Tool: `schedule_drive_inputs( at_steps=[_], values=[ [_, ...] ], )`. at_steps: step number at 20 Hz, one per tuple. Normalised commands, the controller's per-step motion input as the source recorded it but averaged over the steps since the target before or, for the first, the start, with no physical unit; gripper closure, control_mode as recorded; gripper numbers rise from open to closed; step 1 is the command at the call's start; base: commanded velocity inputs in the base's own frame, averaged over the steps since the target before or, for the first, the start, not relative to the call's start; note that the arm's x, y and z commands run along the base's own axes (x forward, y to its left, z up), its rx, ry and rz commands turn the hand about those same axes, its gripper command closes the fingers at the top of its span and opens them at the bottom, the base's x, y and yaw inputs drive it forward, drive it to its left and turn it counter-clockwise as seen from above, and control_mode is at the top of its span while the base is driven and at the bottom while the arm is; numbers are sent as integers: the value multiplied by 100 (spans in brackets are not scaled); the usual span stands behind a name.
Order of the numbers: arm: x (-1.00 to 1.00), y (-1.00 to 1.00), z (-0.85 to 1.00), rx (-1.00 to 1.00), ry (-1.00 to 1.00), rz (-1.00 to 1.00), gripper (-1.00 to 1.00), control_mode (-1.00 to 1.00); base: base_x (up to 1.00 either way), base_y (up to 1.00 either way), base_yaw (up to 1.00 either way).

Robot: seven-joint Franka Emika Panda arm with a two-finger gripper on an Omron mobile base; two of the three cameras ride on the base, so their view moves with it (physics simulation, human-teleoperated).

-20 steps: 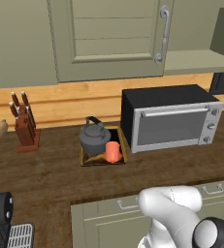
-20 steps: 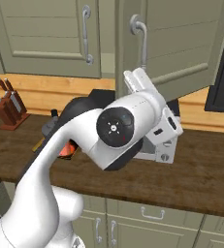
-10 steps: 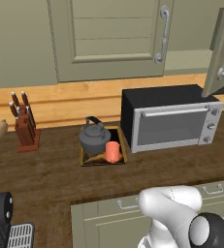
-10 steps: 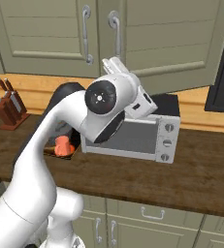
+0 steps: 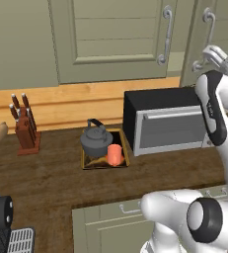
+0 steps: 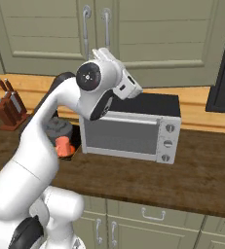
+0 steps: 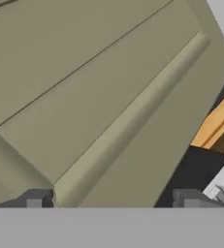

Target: Pick the kettle from the counter and place it on the tray. Then pick the mug from the cabinet and place it on the tray. Then close the cabinet doors.

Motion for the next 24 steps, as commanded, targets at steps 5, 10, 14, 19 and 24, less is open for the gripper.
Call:
schedule_drive_inputs(
  at_steps=[5, 10, 14, 19, 24],
  values=[
    [99, 2, -5, 8, 11, 0, -100, -100, 0, 0, 0],
    [75, 0, -9, 8, 5, 0, -100, -100, 0, 0, 0],
    [48, -17, -15, 11, 5, 0, -100, -100, 0, 0, 0],
    [59, -14, -19, 13, 7, -1, -100, -100, 0, 0, 0],
    [65, -2, -15, 14, 8, -2, -100, -100, 0, 0, 0]
  ],
)
